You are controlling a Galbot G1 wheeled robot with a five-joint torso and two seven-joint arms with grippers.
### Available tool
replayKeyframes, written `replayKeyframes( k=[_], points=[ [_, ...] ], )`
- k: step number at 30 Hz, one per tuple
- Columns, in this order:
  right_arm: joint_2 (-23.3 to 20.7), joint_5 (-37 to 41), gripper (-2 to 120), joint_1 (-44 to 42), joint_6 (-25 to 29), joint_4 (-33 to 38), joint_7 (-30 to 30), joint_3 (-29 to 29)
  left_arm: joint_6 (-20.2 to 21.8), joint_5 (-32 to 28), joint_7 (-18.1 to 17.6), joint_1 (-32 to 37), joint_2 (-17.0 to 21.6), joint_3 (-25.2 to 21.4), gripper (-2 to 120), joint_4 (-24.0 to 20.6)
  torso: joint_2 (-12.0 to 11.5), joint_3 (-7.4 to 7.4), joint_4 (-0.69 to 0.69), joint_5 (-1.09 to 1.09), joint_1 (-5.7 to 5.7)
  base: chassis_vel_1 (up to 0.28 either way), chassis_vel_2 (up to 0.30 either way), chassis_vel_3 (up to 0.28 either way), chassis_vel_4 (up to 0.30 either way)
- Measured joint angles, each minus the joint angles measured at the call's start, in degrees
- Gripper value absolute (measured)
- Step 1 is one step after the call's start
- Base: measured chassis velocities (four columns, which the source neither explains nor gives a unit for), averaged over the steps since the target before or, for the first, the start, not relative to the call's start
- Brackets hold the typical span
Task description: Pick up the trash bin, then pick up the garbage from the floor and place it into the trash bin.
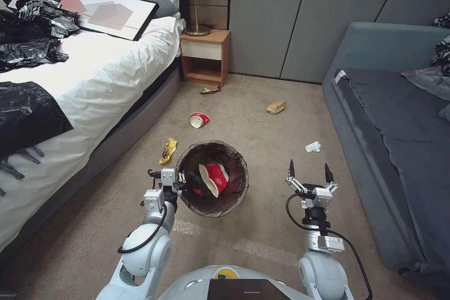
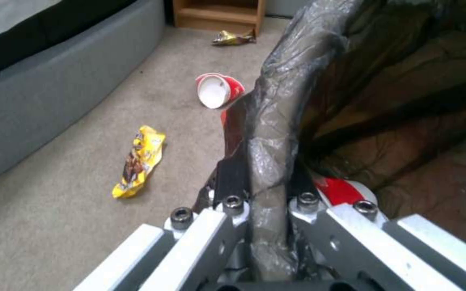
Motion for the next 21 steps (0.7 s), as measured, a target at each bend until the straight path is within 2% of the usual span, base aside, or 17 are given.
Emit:
replayKeyframes(
  k=[10, 21],
  points=[
    [0.1, 0.1, 100, 0.4, -0.1, 0.0, 0.0, 0.0, -0.1, 0.1, 0.0, 0.0, -0.1, -0.1, 0, 0.0, 0.0, 0.01, 0.0, -0.04, 0.0, -0.208, 0.192, 0.211, -0.201],
    [0.0, 0.3, 100, 0.8, -0.2, -0.3, -0.3, 0.3, -0.2, 0.1, 0.0, -0.1, -0.3, -0.1, 0, 0.0, 0.0, 0.01, 0.02, -0.01, 0.01, -0.26, 0.267, 0.267, -0.261]
  ],
)
